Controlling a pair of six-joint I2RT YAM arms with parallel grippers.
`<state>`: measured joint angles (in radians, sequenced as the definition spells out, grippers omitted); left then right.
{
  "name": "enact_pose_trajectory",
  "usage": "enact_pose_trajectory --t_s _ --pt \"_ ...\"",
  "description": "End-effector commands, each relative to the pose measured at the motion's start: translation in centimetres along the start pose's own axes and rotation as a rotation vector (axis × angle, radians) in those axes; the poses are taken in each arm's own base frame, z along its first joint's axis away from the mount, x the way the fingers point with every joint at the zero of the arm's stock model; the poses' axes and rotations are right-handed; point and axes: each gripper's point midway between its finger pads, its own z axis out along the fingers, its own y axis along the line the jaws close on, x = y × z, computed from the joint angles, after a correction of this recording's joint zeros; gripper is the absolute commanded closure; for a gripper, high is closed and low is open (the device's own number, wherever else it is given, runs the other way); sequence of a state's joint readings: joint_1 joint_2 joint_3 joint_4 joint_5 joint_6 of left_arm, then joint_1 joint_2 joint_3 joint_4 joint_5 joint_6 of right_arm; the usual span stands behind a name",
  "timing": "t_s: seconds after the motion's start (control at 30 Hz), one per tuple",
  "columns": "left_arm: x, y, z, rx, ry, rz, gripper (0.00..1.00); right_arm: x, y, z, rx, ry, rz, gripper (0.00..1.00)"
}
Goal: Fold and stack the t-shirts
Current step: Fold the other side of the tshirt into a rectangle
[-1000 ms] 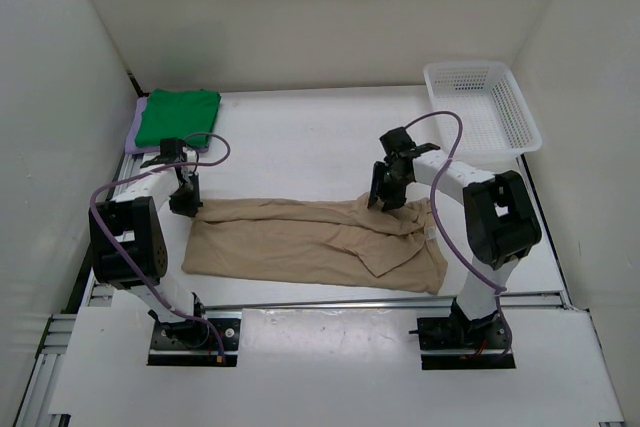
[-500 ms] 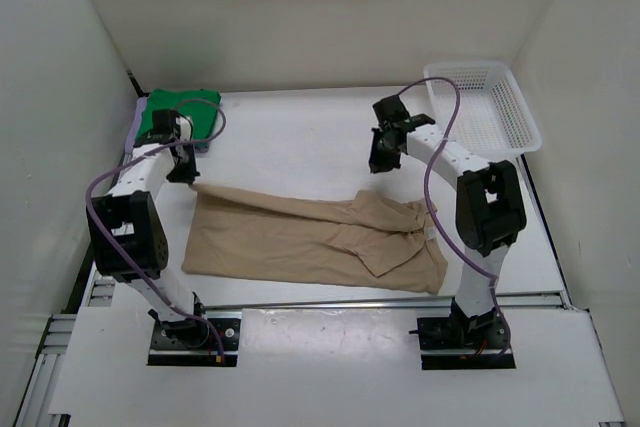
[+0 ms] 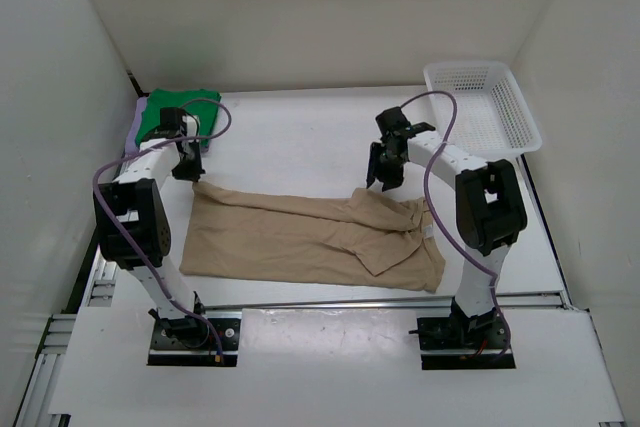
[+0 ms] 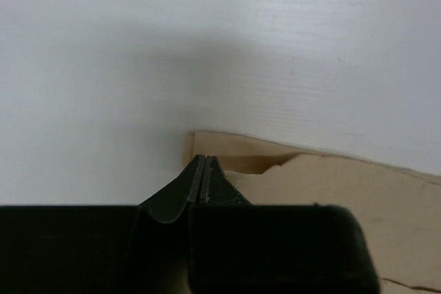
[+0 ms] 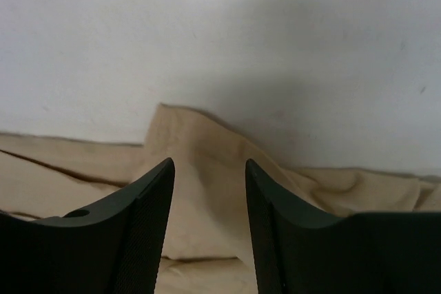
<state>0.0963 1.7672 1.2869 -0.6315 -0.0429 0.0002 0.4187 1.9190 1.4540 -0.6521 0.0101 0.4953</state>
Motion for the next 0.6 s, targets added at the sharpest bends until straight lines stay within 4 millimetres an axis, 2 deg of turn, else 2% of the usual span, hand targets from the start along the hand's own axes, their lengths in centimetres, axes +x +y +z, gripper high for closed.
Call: enact_pose_trajectory --t_s 0.0,0.03,0.17,0.27,0.3,0.4,0.5,0.57 --pt "0.2 -0.7 -1.4 0.024 -0.026 0.008 0.90 2.4 0.7 -0.7 -0.078 0.076 0.039 0.50" --pt "0.5 -0.7 -1.5 0.023 -0.021 0.008 0.90 3.5 -0.1 -0.1 -0.048 0.098 0.056 0.50" --pt "1.4 -0.6 -1.7 0.023 -0.012 0.008 0.90 4.4 0.1 0.8 -0.060 0.116 0.060 0.53" --pt "1.6 -0.6 -1.8 0.023 -0.012 0.008 0.90 4.3 0.4 0.9 -0.070 0.120 0.060 0.71" --pt "1.6 -0.6 -1.8 0.023 -0.012 0.008 0.90 4.3 0.4 0.9 -0.070 0.120 0.060 0.84" --pt "1.8 -0.6 -2.0 0.023 -0.012 0.008 0.90 3.7 0.5 0.6 -0.064 0.096 0.067 1.00" --pt "1.8 -0.6 -2.0 0.023 -0.012 0.008 0.90 2.0 0.2 -0.2 -0.033 0.028 0.062 1.00" --pt "0.9 -0.6 -2.3 0.024 -0.032 0.008 0.90 0.8 0.1 -0.7 -0.012 -0.011 0.049 1.00"
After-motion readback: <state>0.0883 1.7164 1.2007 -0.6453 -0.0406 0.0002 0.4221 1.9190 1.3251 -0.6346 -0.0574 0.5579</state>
